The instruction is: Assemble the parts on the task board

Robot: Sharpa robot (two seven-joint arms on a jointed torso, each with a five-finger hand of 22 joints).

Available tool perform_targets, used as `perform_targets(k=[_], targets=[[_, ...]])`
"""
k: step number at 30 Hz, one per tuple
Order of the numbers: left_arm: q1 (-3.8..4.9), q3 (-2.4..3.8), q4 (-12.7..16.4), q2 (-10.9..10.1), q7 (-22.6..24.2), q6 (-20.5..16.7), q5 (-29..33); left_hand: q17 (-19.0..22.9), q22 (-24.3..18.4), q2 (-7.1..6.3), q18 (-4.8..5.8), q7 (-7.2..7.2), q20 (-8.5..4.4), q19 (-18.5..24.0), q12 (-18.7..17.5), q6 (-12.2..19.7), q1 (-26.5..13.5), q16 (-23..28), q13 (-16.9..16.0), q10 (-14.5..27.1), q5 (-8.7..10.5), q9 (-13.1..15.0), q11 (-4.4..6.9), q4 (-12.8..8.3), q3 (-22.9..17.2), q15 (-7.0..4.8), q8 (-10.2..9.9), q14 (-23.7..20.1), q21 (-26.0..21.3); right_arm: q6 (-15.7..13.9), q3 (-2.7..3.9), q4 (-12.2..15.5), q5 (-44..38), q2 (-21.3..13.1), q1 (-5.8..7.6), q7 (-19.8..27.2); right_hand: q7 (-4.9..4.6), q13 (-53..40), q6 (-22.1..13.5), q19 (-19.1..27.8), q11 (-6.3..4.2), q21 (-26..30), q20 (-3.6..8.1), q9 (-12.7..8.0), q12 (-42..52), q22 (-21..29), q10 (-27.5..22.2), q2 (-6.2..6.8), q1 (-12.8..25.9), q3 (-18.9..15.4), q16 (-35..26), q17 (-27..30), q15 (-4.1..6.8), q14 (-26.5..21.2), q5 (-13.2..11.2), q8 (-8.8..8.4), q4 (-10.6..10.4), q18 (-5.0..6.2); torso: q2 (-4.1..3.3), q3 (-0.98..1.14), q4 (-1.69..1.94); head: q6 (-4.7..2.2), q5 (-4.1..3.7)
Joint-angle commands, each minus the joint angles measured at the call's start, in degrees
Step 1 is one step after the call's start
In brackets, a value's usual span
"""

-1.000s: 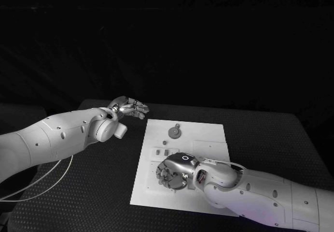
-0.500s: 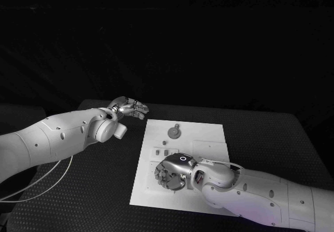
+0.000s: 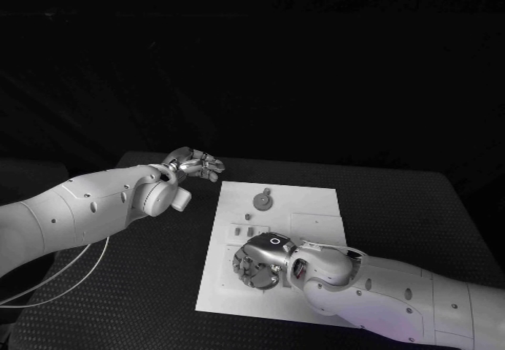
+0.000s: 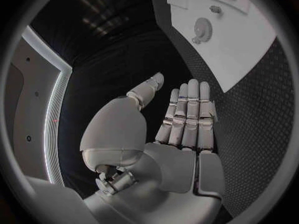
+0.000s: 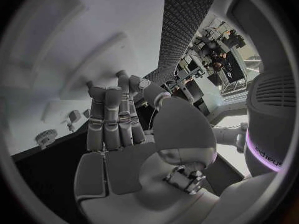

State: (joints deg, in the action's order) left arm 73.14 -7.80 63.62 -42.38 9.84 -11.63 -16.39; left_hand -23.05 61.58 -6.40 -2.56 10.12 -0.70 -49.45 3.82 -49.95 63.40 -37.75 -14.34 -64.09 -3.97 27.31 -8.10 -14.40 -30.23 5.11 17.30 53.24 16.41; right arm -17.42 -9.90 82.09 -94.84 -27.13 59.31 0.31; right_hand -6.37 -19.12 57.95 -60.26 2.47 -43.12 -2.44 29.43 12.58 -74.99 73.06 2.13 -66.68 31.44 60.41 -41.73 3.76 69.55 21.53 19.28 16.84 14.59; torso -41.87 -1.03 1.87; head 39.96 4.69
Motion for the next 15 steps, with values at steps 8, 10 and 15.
perform_targets(k=[8,10,15], targets=[[0.13,0.03,0.14,-0.12,0.56,0.64,0.32,-0.14,0.07,0.26,-0.02,-0.01,0.02,-0.54,0.23,0.26,0.16,0.35,0.08,-0.39,0.33,-0.08,0.1,0.02,0.3,-0.09,0.34,0.43,-0.35,0.1,-0.27,-0.58,1.37,-0.38,-0.26,-0.42,-1.55,-0.13,-3.29,0.17,0.31,-1.3,0.04,1.89,-0.56,-1.24,-0.81,3.41,2.56,-1.5,2.03,-0.61,-0.26,-0.24,0.11,-1.74,-0.18,0.41,-0.02,0.04,0.1,-0.22,-0.63],[0.13,0.03,0.17,-0.14,0.57,0.67,0.32,-0.15,0.07,0.26,-0.02,-0.01,0.02,-0.54,0.23,0.26,0.17,0.36,0.09,-0.39,0.33,-0.08,0.1,0.02,0.3,-0.09,0.34,0.43,-0.36,-0.15,-0.27,-0.52,1.41,-0.39,-0.26,-0.39,-1.88,-0.2,-4.0,0.25,0.35,-1.46,0.05,1.56,-0.65,-1.22,-0.85,3.81,2.75,-1.39,2.29,-0.59,-0.29,-0.41,0.11,-2.28,-0.2,0.41,-0.01,0.04,0.09,-0.27,-0.65],[0.13,0.03,0.13,-0.1,0.59,0.7,0.32,-0.19,0.07,0.24,-0.01,-0.01,0.03,-0.54,0.22,0.26,0.17,0.39,0.09,-0.39,0.34,-0.08,0.1,0.02,0.31,-0.08,0.34,0.43,-0.37,-1.38,-0.27,-0.29,1.54,-0.59,-0.26,-0.31,-2.2,-0.27,-4.76,0.44,0.46,-1.62,0.04,1.18,-0.84,-1.2,-1.04,4.66,2.86,-1.36,2.56,-0.53,-0.38,-0.7,0.09,-2.84,-0.18,0.41,-0.01,0.02,0.08,-0.12,-0.66]])
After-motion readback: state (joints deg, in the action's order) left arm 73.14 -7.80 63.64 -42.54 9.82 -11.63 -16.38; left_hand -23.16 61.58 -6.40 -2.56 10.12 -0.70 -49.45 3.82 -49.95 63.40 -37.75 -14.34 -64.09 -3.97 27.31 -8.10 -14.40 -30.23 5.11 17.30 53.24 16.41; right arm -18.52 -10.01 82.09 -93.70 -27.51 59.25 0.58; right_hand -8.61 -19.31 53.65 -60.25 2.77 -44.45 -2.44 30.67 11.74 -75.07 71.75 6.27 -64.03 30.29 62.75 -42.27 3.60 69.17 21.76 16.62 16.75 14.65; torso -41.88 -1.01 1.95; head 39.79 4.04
